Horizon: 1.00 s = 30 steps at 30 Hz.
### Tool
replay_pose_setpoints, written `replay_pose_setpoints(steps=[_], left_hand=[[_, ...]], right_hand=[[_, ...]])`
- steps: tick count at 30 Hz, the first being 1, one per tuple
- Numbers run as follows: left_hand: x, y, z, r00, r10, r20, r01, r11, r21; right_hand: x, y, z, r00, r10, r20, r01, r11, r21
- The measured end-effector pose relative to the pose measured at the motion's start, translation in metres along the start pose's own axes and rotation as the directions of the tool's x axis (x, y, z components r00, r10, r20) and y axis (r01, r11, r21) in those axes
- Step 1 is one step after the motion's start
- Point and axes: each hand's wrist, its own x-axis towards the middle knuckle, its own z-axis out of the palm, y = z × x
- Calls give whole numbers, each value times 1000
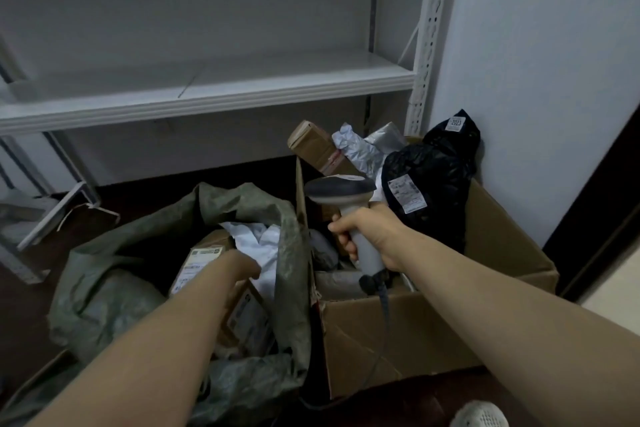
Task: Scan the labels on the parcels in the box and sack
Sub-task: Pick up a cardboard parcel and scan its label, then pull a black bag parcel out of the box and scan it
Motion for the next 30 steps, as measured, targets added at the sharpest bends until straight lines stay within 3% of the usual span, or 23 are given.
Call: replay_pose_setpoints(steps=[5, 8, 13, 19, 22, 30], left_hand=[[42, 50, -9, 969, 49, -244, -90, 983, -160], [21, 104, -19, 909, 220, -353, -300, 935, -190], [15, 190, -3, 847, 422, -323, -492, 853, -174], [44, 288, 27, 730, 658, -183, -661, 749, 55], [70, 336, 41, 689, 710, -147, -690, 704, 168], [156, 448, 70, 447, 887, -111, -735, 436, 519]], right_hand=[[10, 6, -18, 995, 36, -91, -28, 996, 88], [17, 8, -43, 980, 81, -183, -49, 984, 173], [30, 14, -104, 926, 147, -347, -15, 935, 355], [62, 27, -181, 912, 198, -359, 37, 833, 552], [95, 34, -208, 921, 188, -342, 70, 782, 619], [179, 64, -250, 954, 190, -232, -8, 791, 612]])
